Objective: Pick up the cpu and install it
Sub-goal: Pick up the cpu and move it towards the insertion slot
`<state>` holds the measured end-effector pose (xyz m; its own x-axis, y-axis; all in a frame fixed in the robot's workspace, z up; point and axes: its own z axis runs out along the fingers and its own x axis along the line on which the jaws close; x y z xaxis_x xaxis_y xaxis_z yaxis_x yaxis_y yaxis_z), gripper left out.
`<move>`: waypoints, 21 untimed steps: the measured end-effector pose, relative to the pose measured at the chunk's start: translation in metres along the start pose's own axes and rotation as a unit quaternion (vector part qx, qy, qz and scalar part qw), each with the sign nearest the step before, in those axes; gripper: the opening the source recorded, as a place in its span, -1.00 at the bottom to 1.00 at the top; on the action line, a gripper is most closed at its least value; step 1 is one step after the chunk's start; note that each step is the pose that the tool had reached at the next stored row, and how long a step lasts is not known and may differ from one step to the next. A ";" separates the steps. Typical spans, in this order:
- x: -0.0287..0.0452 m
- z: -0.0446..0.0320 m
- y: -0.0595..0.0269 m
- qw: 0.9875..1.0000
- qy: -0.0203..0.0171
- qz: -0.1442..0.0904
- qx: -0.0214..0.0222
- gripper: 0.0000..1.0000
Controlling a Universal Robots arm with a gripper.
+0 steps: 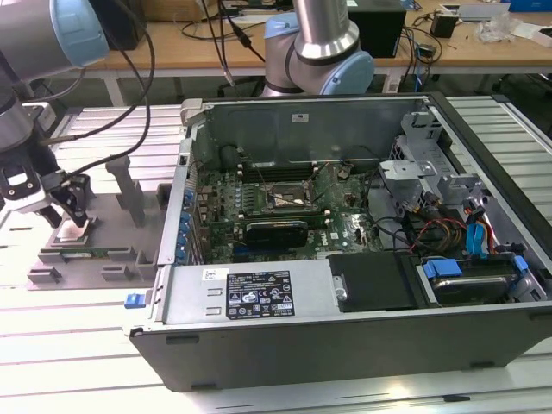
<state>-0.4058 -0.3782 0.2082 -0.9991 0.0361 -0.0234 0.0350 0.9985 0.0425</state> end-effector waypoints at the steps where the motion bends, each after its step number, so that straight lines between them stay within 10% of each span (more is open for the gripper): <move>1: 0.0001 0.0018 0.0000 1.000 0.000 -0.001 0.000 -0.04; 7: 0.0002 0.0025 0.0001 1.000 0.000 -0.002 0.000 -0.01; 13: 0.0001 0.0032 0.0001 1.000 0.000 -0.002 0.001 0.47; 21: 0.0007 0.0164 0.0037 1.000 0.000 -0.003 0.012 0.47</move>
<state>-0.4059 -0.3738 0.1919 -0.9992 0.0305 -0.0242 0.0301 0.9994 0.0184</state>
